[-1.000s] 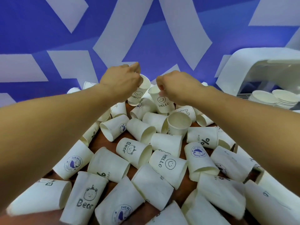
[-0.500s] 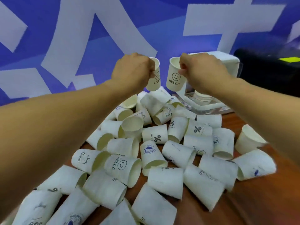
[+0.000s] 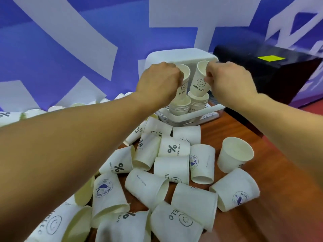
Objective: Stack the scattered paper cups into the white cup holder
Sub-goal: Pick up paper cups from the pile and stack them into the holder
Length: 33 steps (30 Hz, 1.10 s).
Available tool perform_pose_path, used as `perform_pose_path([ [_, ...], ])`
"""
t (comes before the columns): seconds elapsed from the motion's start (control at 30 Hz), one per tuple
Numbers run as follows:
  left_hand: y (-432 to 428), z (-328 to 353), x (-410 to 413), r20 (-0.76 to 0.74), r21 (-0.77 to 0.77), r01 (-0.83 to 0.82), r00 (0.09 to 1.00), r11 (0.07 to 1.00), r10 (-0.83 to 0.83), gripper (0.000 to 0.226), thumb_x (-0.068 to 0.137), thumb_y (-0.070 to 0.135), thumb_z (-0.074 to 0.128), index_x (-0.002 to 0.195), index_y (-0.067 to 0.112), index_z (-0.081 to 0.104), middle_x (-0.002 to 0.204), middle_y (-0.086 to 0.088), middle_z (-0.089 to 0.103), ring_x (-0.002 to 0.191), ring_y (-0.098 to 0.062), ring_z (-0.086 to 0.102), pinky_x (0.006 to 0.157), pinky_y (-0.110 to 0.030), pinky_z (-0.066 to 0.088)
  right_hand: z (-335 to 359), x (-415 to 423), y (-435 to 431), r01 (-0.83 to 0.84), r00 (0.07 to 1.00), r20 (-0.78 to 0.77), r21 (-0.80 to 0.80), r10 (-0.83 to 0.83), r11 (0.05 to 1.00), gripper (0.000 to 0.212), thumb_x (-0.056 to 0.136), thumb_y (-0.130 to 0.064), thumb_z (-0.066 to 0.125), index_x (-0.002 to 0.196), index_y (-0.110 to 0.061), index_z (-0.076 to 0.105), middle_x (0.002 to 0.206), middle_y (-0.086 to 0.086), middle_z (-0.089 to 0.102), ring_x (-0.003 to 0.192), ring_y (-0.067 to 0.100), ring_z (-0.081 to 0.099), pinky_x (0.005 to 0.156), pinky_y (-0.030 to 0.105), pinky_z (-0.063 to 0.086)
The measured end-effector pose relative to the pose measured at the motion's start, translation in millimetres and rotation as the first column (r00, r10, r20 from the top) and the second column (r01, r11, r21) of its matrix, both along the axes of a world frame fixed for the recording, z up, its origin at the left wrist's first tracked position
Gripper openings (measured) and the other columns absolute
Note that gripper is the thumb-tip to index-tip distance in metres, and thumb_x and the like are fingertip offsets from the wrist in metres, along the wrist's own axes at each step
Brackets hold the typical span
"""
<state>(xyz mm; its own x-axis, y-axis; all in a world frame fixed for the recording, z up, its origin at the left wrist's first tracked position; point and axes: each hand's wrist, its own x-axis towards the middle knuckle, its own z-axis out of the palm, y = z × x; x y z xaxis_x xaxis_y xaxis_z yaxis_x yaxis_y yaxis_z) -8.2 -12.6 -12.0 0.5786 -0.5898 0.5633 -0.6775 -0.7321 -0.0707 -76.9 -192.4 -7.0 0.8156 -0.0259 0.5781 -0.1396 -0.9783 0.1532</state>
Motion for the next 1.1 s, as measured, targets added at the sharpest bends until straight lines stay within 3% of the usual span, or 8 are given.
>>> perform_pose_path([
  [0.17,-7.7,-19.8,12.9,-0.034,0.026,0.068,0.997,0.997,-0.067,0.022,0.096,0.022,0.052,0.105,0.02,0.072,0.1,-0.008,0.062,0.083,-0.033,0.055,0.061,-0.033,0.031,-23.2,14.6,-9.9,-0.005,0.999,-0.034,-0.014,0.005,1.0,0.015,0.098,-0.026,0.052,0.097,-0.011,0.052,0.077,0.006,0.043,0.068,0.031,0.049,0.058,0.043,0.049],
  [0.37,-11.1,-39.5,20.5,-0.106,0.122,0.111,0.989,0.986,-0.099,0.025,0.098,0.021,0.049,0.109,0.018,0.071,0.097,-0.009,0.062,0.082,-0.031,0.054,0.063,-0.033,0.032,-47.8,30.0,-13.9,-0.058,0.994,-0.1,-0.029,0.055,0.998,0.006,0.097,-0.022,0.052,0.098,-0.017,0.055,0.084,0.009,0.06,0.077,0.032,0.055,0.064,0.046,0.054],
  [0.53,-13.0,-49.4,20.5,-0.176,0.188,0.126,0.98,0.974,-0.092,0.024,0.091,0.013,0.049,0.103,0.016,0.07,0.097,-0.008,0.061,0.076,-0.025,0.045,0.062,-0.033,0.031,-61.7,33.7,-17.4,-0.05,0.98,-0.193,-0.009,0.047,0.999,0.013,0.091,-0.014,0.05,0.096,-0.017,0.061,0.077,0.01,0.05,0.067,0.033,0.045,0.056,0.037,0.04],
  [0.73,-15.3,-52.5,24.2,-0.215,0.182,0.171,0.968,0.968,-0.131,0.02,0.087,0.013,0.049,0.086,0.02,0.068,0.076,-0.003,0.047,0.071,-0.026,0.044,0.061,-0.034,0.029,-67.8,35.1,-18.4,-0.051,0.974,-0.22,-0.001,0.05,0.999,0.014,0.085,-0.012,0.055,0.09,-0.012,0.067,0.072,0.011,0.051,0.065,0.033,0.045,0.059,0.035,0.036],
  [0.93,-16.7,-62.4,24.9,-0.174,0.145,0.155,0.976,0.977,-0.129,0.027,0.093,0.023,0.045,0.093,0.014,0.071,0.072,-0.001,0.045,0.07,-0.023,0.046,0.061,-0.034,0.032,-67.6,34.6,-14.1,-0.025,0.976,-0.217,0.02,0.029,0.999,0.018,0.088,-0.013,0.053,0.091,-0.01,0.07,0.073,0.012,0.051,0.068,0.031,0.043,0.063,0.035,0.033],
  [1.1,-16.1,-60.5,20.0,-0.178,0.196,0.096,0.982,0.976,-0.061,0.027,0.097,0.025,0.044,0.101,0.012,0.067,0.081,-0.003,0.049,0.075,-0.02,0.046,0.064,-0.032,0.031,-63.3,36.2,-8.2,0.053,0.957,-0.288,0.069,-0.031,0.996,0.016,0.087,-0.011,0.053,0.09,-0.009,0.069,0.077,0.011,0.05,0.07,0.029,0.042,0.062,0.033,0.033],
])
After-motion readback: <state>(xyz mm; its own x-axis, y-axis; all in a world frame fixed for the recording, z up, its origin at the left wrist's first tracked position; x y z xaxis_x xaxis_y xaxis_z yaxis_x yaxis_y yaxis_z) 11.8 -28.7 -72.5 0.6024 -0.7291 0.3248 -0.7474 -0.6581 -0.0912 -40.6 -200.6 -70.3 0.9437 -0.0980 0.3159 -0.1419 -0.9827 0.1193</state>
